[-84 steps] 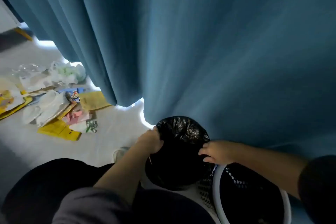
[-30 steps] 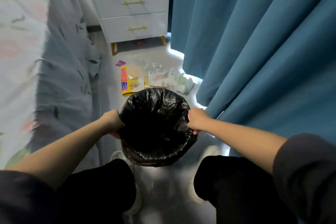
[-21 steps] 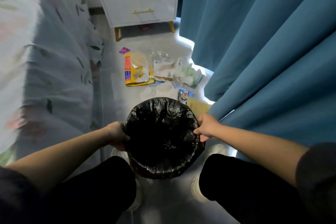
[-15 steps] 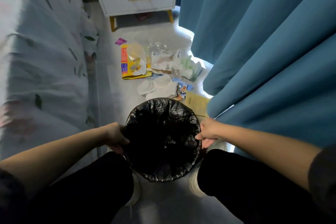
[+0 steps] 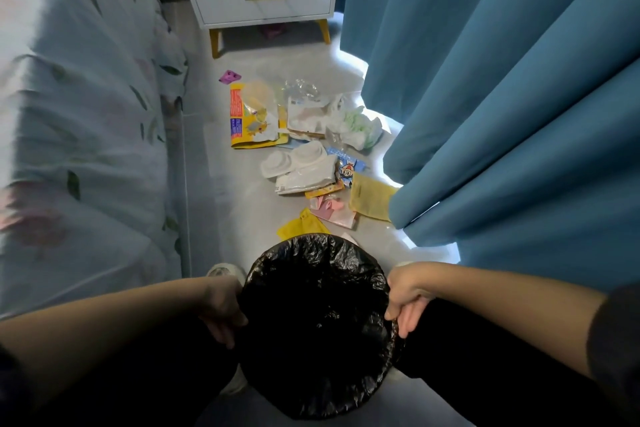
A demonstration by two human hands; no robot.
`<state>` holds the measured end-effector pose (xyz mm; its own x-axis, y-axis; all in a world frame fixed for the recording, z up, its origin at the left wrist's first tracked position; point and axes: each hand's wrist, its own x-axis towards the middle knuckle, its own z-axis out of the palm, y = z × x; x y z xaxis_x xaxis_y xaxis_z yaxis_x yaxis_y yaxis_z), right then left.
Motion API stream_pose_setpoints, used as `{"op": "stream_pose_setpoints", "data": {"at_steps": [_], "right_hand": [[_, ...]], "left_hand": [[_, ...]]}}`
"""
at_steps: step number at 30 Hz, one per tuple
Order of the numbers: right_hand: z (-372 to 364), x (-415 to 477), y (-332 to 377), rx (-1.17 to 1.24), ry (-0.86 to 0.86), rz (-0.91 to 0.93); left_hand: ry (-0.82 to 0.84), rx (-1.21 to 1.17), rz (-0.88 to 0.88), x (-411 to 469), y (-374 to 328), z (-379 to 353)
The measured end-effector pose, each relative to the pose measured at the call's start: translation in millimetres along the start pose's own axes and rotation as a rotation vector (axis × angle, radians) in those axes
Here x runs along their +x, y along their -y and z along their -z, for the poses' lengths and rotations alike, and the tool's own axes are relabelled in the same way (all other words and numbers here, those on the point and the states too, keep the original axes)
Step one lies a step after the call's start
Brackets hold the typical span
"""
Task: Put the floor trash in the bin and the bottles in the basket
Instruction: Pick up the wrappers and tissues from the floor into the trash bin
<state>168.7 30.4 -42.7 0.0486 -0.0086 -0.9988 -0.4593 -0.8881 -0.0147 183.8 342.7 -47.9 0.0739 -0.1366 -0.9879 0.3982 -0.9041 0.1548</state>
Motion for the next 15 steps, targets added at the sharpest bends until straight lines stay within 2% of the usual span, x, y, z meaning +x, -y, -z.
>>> {"op": "stream_pose_setpoints", "data": {"at_steps": [5,7,12,15], "right_hand": [[8,-10,-6,0.009,0.005,0.002],[18,-20,-6,0.057,-0.011,0.029],[33,-35,8,0.200,-0.113,0.178],[34,-36,24,0.259,-0.138,0.301]], "left_hand": [[0.085,-0.015,0.002,-12,-11,-2],[0.055,-0.053,-0.028,-18,-12,6],[-0.329,-0.171,-0.193,-42,-13,39],[-0.453,-0.220,-0.240,-57,-7,63]]}}
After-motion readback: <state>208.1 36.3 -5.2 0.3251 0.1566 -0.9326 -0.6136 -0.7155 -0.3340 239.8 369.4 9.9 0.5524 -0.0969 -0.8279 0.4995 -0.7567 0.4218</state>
